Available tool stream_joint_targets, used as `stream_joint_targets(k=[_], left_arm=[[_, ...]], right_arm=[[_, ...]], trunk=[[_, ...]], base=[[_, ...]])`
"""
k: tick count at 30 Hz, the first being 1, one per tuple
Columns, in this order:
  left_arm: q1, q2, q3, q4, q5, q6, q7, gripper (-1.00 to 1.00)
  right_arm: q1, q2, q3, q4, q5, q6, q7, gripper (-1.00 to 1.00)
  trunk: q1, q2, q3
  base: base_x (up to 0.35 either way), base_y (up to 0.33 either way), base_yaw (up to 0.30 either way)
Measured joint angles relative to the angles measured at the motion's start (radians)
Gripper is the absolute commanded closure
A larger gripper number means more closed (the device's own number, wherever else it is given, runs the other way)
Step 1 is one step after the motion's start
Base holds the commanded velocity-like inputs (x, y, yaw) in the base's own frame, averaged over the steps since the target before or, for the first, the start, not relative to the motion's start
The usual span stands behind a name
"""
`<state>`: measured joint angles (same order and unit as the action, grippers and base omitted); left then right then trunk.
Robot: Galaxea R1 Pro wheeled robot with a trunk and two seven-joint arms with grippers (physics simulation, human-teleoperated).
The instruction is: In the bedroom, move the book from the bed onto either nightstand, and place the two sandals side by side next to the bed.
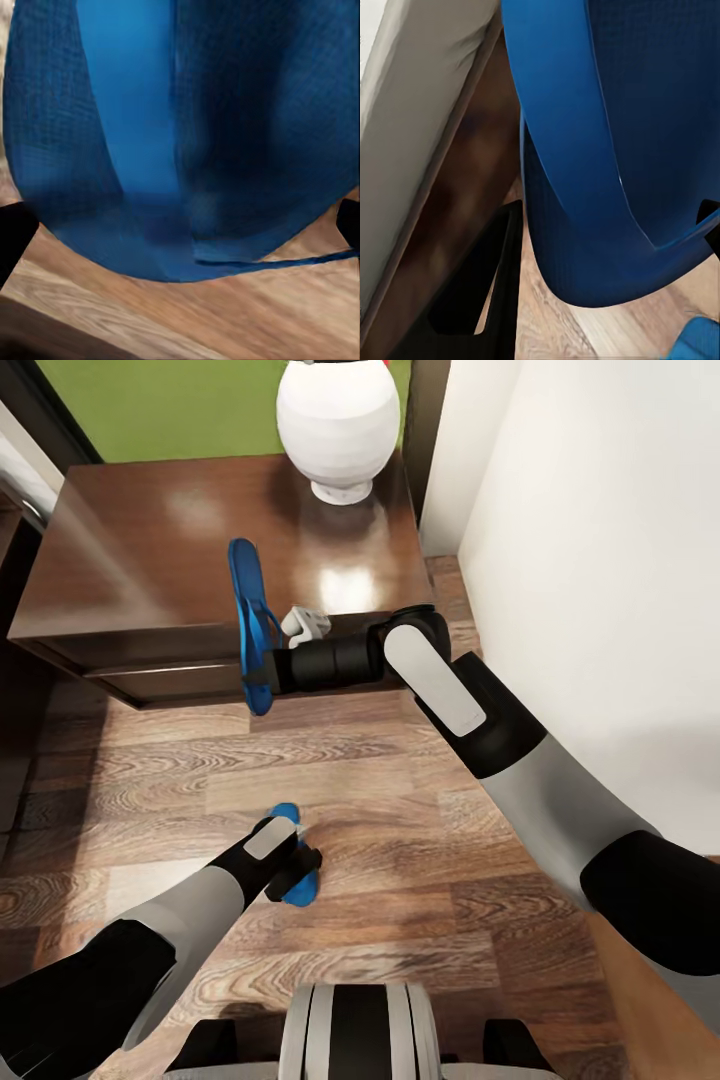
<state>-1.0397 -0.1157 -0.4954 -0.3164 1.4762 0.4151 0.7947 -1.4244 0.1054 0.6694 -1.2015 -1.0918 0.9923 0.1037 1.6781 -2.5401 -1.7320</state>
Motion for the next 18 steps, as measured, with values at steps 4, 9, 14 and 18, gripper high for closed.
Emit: stream_joint_targets(k=[4, 9, 14, 18], left_arm=[[-0.001, 0.000, 0.001, -0.038, 0.000, 0.004, 0.001, -1.00], [0.000, 0.000, 0.001, -0.072, 0.004, 0.005, 0.000, -1.00], [0.000, 0.000, 0.002, -0.071, 0.004, 0.005, -0.001, -1.00], [-0.001, 0.000, 0.002, -0.071, 0.004, 0.005, -0.001, -1.00]], right_arm=[[0.000, 0.000, 0.000, 0.000, -0.001, 0.000, 0.000, 1.00], [0.000, 0.000, 0.001, 0.000, -0.002, 0.000, 0.000, 1.00], [0.000, 0.000, 0.001, 0.000, -0.002, 0.000, 0.000, 1.00], [0.000, 0.000, 0.001, 0.000, -0.002, 0.000, 0.000, 1.00]], trunk=[[0.001, -0.001, -0.015], [0.003, -0.002, -0.027], [0.003, -0.002, -0.027], [0.003, -0.002, -0.027]], base=[[0.000, 0.000, 0.000], [0.000, 0.000, 0.000], [0.000, 0.000, 0.000], [0.000, 0.000, 0.000]])
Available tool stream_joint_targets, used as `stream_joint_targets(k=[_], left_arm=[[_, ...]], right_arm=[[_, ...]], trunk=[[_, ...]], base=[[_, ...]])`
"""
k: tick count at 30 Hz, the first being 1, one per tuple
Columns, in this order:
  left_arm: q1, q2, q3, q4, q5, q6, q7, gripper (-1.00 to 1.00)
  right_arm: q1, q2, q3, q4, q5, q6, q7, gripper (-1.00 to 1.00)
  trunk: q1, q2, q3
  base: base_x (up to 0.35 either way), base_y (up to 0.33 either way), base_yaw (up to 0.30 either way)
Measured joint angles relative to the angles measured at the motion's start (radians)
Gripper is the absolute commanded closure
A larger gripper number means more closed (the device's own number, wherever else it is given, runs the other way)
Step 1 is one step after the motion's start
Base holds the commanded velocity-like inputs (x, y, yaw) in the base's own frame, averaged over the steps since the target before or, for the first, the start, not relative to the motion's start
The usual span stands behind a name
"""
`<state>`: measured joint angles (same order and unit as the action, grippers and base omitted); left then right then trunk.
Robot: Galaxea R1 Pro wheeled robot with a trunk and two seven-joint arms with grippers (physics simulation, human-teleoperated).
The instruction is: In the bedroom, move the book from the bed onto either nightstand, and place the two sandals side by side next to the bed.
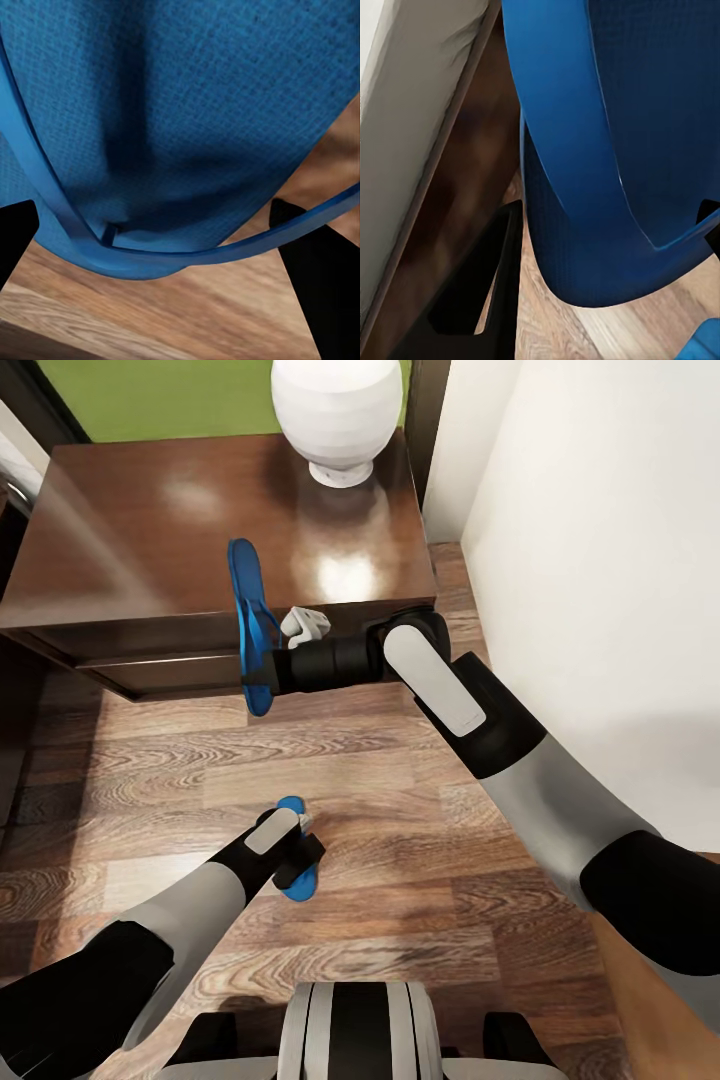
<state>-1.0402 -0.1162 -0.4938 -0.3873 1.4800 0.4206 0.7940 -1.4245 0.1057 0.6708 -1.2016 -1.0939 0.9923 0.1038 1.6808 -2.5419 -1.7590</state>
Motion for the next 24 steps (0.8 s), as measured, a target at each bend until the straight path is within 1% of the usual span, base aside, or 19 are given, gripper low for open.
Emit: stream_joint_targets(k=[17, 18, 21, 24], left_arm=[[0.000, 0.000, 0.000, 0.000, 0.001, -0.001, 0.000, -1.00], [0.000, 0.000, 0.000, -0.001, 0.001, -0.001, 0.000, 1.00], [0.000, 0.000, 0.000, 0.000, 0.009, -0.009, -0.002, 1.00], [0.000, 0.000, 0.001, 0.037, 0.007, -0.006, -0.010, 1.00]], right_arm=[[0.000, 0.000, 0.002, 0.000, 0.001, 0.000, 0.000, 1.00], [0.000, 0.000, 0.002, 0.000, 0.001, 0.000, 0.000, 1.00], [0.000, 0.000, 0.002, 0.000, 0.000, 0.000, 0.000, 1.00], [0.000, 0.000, 0.002, 0.000, 0.002, 0.000, 0.000, 1.00]], trunk=[[0.000, 0.000, 0.000], [0.000, 0.000, 0.000], [0.000, 0.000, 0.000], [0.000, 0.000, 0.000]], base=[[0.000, 0.000, 0.000], [0.000, 0.000, 0.000], [0.000, 0.000, 0.000], [0.000, 0.000, 0.000]])
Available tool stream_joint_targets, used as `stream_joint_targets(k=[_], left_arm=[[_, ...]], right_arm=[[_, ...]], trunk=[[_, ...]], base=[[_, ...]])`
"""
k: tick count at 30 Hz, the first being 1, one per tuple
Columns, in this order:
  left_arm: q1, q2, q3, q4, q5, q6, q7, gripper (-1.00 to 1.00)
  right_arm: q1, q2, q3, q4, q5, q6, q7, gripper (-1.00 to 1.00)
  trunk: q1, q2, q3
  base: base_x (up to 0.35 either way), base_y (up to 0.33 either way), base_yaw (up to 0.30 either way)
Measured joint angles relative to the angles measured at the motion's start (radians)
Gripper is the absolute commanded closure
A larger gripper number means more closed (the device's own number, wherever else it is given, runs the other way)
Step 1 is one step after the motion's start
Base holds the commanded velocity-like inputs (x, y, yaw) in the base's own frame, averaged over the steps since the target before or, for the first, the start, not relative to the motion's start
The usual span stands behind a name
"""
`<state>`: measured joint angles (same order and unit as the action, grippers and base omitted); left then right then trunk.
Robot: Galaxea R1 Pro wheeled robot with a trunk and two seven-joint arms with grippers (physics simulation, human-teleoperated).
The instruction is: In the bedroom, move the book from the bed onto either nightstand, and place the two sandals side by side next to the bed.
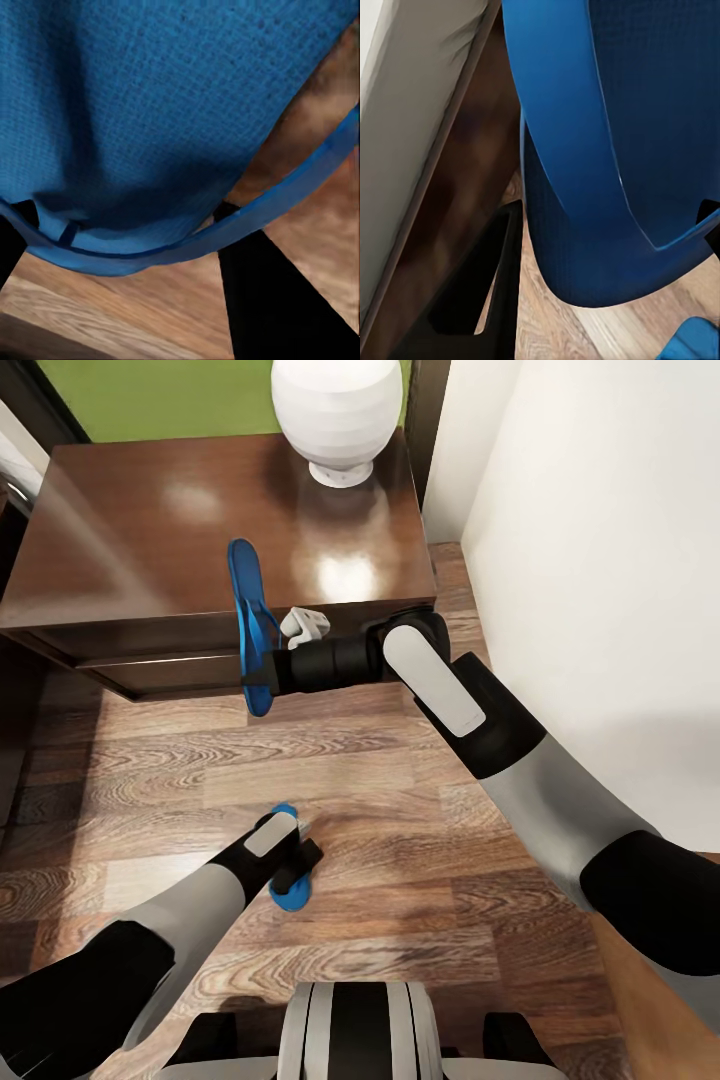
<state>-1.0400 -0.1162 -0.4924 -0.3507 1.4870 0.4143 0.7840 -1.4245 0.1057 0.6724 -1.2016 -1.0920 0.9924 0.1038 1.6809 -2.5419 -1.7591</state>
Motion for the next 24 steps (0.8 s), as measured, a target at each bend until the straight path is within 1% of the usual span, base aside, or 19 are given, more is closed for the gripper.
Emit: stream_joint_targets(k=[1, 7, 24], left_arm=[[0.000, 0.000, -0.003, 0.001, 0.004, -0.002, -0.001, 1.00], [0.000, 0.000, -0.003, 0.007, 0.000, 0.002, -0.011, 1.00], [0.000, 0.000, -0.002, 0.006, 0.000, 0.001, -0.010, 1.00]], right_arm=[[0.000, 0.000, 0.000, 0.000, 0.000, 0.000, 0.000, 1.00], [0.000, 0.000, 0.003, 0.000, 0.000, 0.000, 0.000, 1.00], [0.001, 0.000, 0.005, 0.000, 0.001, 0.000, 0.000, 1.00]], trunk=[[0.000, 0.000, 0.000], [-0.002, 0.000, 0.000], [-0.002, 0.000, 0.000]], base=[[0.000, 0.000, 0.000], [0.000, 0.000, 0.000], [0.000, 0.000, 0.000]])
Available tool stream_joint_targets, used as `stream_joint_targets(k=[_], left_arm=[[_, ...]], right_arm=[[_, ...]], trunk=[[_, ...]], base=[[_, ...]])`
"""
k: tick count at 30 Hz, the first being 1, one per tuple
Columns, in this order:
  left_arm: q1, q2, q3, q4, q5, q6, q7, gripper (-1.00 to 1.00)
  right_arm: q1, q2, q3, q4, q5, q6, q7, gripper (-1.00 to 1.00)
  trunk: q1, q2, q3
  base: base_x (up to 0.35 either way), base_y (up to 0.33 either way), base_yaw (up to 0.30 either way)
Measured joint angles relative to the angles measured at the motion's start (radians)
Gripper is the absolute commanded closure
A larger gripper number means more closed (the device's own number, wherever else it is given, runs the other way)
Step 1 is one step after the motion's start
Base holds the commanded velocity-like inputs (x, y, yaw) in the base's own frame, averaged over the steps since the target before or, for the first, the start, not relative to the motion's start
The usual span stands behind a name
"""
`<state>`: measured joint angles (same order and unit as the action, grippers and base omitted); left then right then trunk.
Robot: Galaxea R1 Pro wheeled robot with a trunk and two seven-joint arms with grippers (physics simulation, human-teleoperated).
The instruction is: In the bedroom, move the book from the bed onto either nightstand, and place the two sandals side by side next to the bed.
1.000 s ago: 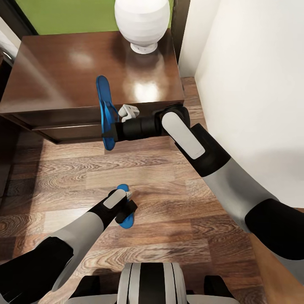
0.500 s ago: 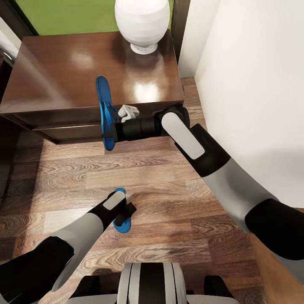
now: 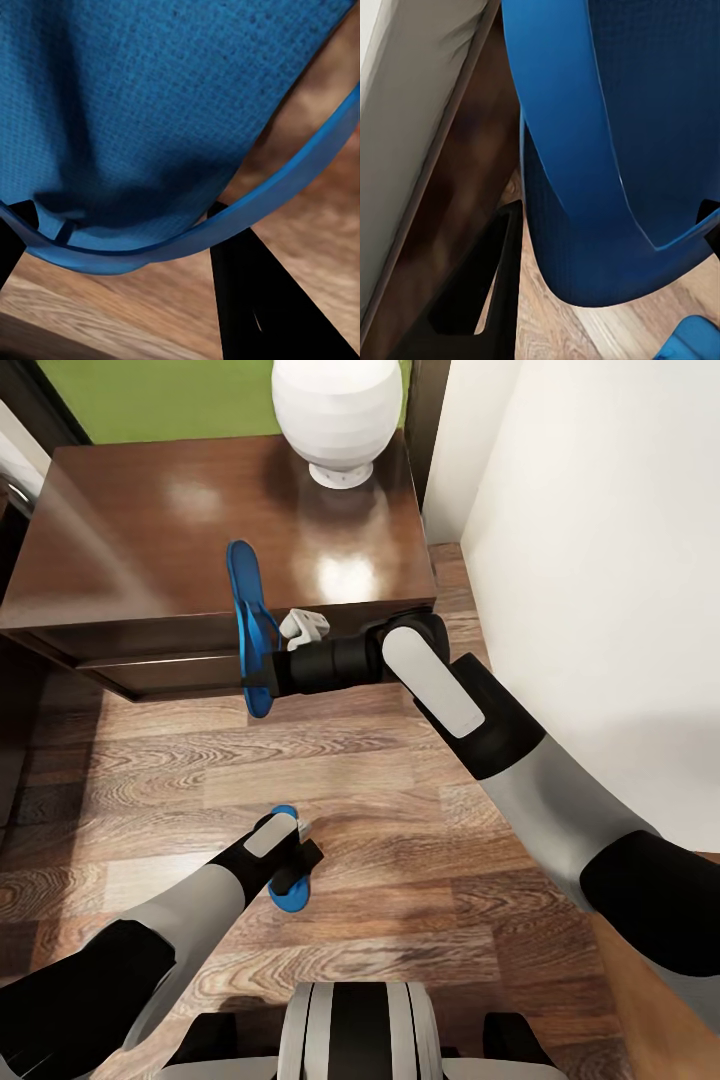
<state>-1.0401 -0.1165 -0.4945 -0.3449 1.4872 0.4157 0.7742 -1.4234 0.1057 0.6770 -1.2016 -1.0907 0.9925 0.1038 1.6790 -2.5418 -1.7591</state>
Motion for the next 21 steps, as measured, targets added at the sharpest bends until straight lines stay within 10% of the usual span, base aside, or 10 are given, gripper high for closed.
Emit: stream_joint_targets(k=[21], left_arm=[[0.000, 0.001, -0.002, 0.028, -0.011, -0.003, 0.001, 1.00]], right_arm=[[0.006, 0.000, 0.000, 0.001, -0.003, 0.000, -0.001, 1.00]], trunk=[[-0.001, 0.001, 0.023]], base=[[0.000, 0.000, 0.000]])
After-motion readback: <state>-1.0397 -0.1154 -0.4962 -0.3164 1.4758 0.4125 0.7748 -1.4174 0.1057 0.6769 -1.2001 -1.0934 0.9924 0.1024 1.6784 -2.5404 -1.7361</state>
